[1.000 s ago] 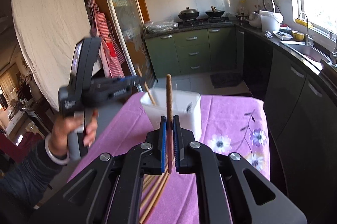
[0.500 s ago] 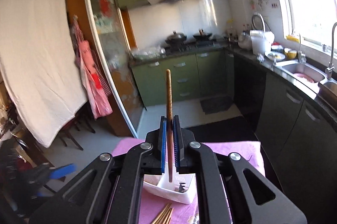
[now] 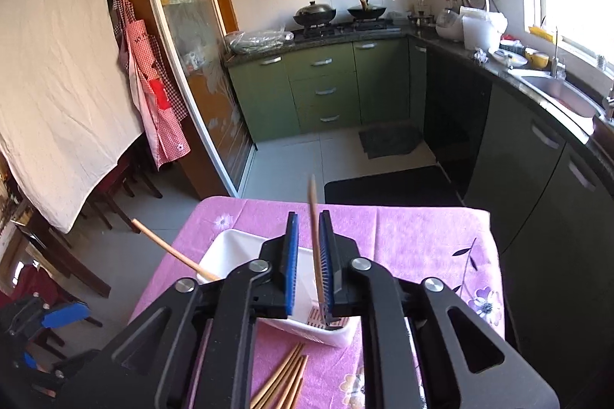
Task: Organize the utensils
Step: 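Grasp another wooden chopstick from the pile with the left tool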
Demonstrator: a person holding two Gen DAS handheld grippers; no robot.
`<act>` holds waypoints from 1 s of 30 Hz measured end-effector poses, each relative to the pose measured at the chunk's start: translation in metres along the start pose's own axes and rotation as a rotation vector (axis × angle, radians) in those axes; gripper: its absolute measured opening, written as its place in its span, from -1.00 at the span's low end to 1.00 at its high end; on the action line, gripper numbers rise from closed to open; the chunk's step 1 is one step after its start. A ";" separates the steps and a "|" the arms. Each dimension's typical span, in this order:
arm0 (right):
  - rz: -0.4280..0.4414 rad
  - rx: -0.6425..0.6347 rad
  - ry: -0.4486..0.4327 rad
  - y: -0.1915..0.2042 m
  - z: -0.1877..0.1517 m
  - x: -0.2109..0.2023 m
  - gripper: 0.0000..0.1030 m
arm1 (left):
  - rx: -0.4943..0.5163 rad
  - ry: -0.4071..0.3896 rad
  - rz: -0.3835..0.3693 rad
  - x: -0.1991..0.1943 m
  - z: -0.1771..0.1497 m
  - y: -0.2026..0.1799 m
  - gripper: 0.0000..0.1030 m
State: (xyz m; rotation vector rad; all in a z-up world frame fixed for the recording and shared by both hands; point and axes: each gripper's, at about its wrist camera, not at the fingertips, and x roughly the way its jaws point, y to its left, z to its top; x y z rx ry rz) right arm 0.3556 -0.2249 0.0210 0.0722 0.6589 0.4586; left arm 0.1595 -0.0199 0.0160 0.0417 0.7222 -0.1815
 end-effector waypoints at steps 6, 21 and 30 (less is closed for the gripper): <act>0.014 -0.020 -0.096 0.001 -0.027 -0.067 -0.55 | 0.021 0.106 -0.047 0.026 -0.012 -0.017 -0.01; -0.021 0.102 0.192 -0.057 -0.201 -0.048 -0.48 | -0.001 0.482 -0.117 0.148 -0.053 -0.045 -0.48; 0.002 0.115 0.228 -0.060 -0.210 -0.031 -0.47 | 0.001 0.532 -0.064 0.187 -0.060 -0.041 -0.62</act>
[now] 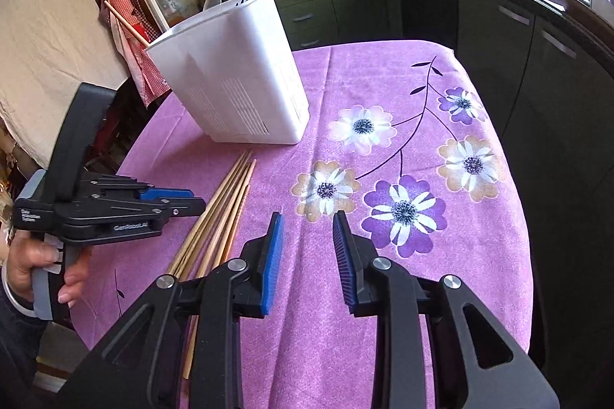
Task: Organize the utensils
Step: 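Grasp another wooden chopstick from the pile with the left tool, then grasp a wooden chopstick with the right tool while the left tool lifts its chopstick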
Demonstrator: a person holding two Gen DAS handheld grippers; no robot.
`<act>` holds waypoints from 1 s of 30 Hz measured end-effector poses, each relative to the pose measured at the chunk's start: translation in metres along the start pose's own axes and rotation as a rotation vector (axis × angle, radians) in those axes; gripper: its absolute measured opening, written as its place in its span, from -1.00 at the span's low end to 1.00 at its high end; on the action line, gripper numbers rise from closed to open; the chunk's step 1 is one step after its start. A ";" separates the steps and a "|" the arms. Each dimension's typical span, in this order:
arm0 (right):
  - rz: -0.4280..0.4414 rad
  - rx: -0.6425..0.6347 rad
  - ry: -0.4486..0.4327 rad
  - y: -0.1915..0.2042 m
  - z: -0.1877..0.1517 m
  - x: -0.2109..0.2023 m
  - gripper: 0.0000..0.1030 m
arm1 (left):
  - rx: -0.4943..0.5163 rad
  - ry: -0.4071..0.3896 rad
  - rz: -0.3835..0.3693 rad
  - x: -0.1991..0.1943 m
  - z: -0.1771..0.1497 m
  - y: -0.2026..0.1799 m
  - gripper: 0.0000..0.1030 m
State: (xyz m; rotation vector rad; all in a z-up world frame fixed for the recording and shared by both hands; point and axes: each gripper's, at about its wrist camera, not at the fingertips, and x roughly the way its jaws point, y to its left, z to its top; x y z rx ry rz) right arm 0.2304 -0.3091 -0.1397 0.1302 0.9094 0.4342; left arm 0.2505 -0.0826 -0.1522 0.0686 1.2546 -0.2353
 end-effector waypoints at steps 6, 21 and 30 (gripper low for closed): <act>0.009 0.000 0.009 0.003 0.002 0.003 -0.41 | 0.009 0.013 0.010 0.012 0.007 -0.003 -0.64; 0.030 -0.005 0.036 0.006 0.002 0.011 -0.41 | 0.074 0.046 0.086 0.019 0.016 -0.022 -0.84; 0.037 -0.007 0.049 0.008 0.002 0.015 -0.35 | 0.009 -0.076 0.046 -0.019 -0.006 0.007 -0.87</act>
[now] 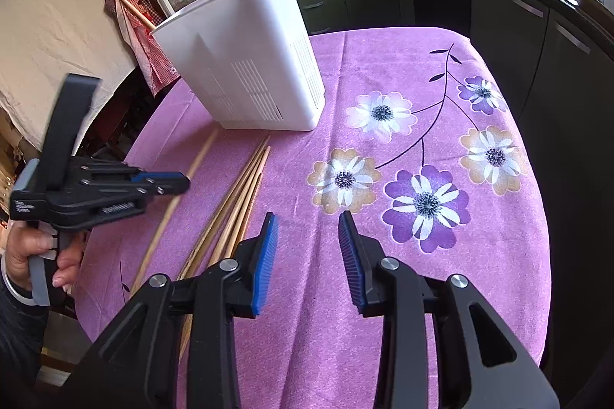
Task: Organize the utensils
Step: 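Grasp a wooden chopstick with the right tool while the left tool lifts its chopstick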
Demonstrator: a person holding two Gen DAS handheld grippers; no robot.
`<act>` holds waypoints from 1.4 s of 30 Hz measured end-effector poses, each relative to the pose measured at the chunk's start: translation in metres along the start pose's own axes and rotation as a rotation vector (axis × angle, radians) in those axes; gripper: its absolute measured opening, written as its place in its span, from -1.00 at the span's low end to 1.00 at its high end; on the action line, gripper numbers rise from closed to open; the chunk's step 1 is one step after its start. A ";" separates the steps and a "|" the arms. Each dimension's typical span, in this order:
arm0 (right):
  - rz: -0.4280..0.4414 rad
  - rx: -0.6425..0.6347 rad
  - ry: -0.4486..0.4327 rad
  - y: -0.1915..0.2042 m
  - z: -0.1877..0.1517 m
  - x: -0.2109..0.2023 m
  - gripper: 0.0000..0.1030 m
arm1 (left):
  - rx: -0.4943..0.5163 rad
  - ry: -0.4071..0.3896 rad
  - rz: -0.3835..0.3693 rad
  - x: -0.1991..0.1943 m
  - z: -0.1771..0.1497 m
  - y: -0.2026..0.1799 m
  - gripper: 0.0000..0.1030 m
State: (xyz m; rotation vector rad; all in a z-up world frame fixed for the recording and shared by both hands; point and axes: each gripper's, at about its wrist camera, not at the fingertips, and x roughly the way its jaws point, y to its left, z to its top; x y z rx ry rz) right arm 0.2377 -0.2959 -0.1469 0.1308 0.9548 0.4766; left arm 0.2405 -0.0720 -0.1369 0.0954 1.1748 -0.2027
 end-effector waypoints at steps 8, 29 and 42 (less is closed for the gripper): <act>0.003 -0.011 0.003 0.006 0.002 0.001 -0.35 | -0.015 -0.193 0.006 -0.081 -0.018 0.019 -0.87; 0.018 -0.106 0.196 0.042 0.014 0.050 -0.32 | 0.009 -0.351 0.025 -0.157 -0.066 0.030 -0.87; -0.068 -0.180 0.313 0.067 0.017 0.082 -0.52 | 0.016 -0.351 0.017 -0.158 -0.072 0.031 -0.87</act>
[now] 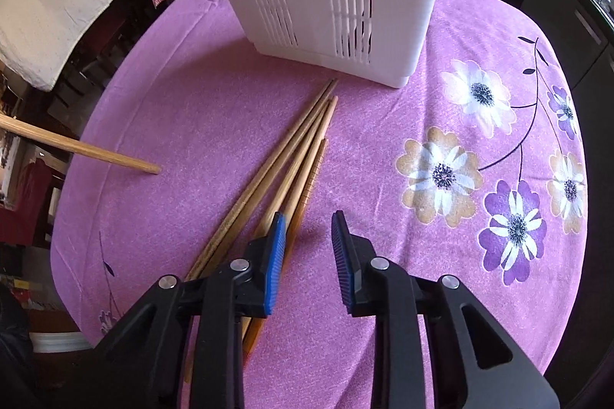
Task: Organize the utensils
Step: 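Grasp a wooden chopstick with the right tool while the left tool lifts its chopstick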
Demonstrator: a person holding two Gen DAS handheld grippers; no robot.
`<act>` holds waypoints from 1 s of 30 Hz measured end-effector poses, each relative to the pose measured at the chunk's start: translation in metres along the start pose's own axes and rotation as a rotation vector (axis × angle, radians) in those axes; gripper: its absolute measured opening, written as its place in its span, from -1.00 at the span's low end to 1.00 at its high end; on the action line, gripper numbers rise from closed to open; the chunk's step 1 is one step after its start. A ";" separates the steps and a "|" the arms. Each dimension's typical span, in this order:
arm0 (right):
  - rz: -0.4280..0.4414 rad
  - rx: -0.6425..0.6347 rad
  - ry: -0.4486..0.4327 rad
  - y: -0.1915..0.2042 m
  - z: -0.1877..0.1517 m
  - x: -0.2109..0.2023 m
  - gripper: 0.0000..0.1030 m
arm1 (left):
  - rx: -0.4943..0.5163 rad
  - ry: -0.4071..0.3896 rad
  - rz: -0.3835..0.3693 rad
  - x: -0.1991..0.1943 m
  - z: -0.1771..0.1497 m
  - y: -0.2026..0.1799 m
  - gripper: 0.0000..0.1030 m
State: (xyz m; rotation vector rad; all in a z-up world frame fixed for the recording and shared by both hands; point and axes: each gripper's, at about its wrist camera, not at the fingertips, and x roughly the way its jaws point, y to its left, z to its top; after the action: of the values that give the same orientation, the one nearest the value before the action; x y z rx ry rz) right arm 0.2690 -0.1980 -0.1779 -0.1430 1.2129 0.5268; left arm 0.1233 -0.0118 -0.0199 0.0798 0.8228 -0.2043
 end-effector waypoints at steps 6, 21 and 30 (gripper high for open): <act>-0.029 -0.007 0.008 0.002 -0.003 -0.001 -0.52 | 0.002 -0.001 -0.001 0.000 0.000 0.000 -0.87; -0.074 -0.033 -0.004 0.019 0.007 0.010 -0.87 | 0.003 -0.002 0.000 0.000 0.000 0.000 -0.87; -0.018 0.021 -0.260 0.004 0.003 -0.078 -0.87 | 0.002 0.002 0.007 0.000 0.009 0.000 -0.87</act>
State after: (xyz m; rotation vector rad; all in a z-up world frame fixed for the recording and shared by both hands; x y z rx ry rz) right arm 0.2505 -0.2170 -0.1047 -0.0653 0.9624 0.5001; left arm 0.1297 -0.0132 -0.0142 0.0846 0.8240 -0.1988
